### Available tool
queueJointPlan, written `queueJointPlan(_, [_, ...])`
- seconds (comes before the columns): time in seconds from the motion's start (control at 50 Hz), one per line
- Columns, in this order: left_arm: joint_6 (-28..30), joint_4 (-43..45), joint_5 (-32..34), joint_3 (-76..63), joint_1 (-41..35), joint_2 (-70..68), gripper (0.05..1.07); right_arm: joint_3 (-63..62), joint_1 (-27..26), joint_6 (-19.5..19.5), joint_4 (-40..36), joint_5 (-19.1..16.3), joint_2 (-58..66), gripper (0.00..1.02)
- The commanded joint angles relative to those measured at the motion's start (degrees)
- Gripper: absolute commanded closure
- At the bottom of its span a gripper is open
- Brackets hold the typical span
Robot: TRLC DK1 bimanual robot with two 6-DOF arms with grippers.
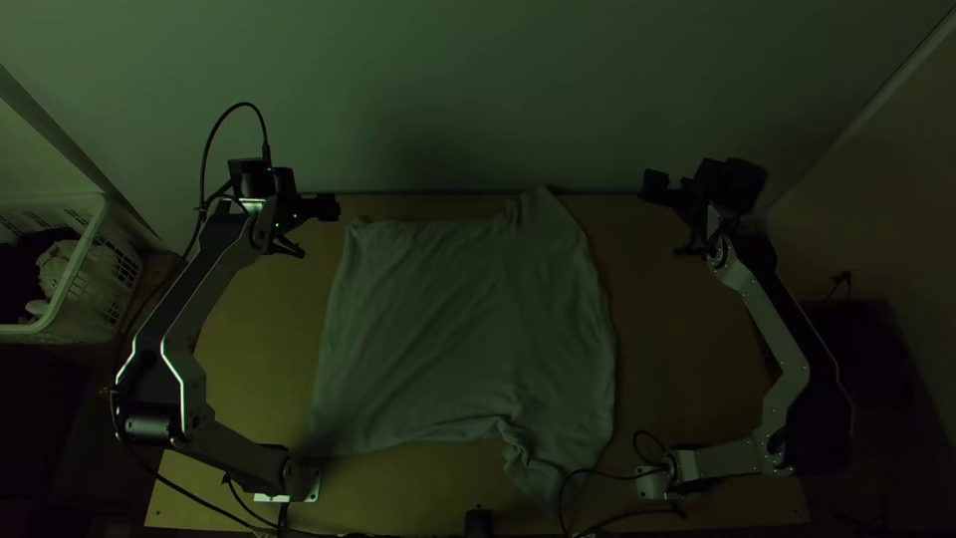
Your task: Fold the t-shirt
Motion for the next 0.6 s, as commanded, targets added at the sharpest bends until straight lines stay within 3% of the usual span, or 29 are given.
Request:
queueJointPlan(0.0, [-1.4, -1.5, 1.5, 5.0, 1.2, 4.6, 0.10, 6.7, 0.7, 2.8, -4.0, 0.2, 5.1, 0.04])
queueJointPlan(0.24, [-1.7, -6.1, 2.2, 12.1, 1.5, 14.3, 0.11, 12.6, 1.0, 6.2, -8.1, -1.0, 12.2, 0.04])
queueJointPlan(0.4, [-3.4, -9.7, 5.0, 17.5, 1.9, 21.1, 0.11, 13.7, 1.1, 8.1, -10.2, -5.4, 14.3, 0.04])
queueJointPlan(0.58, [-3.8, -10.5, 5.2, 21.8, 2.0, 26.9, 0.17, 15.5, 1.8, 9.3, -12.8, -6.1, 18.1, 0.05])
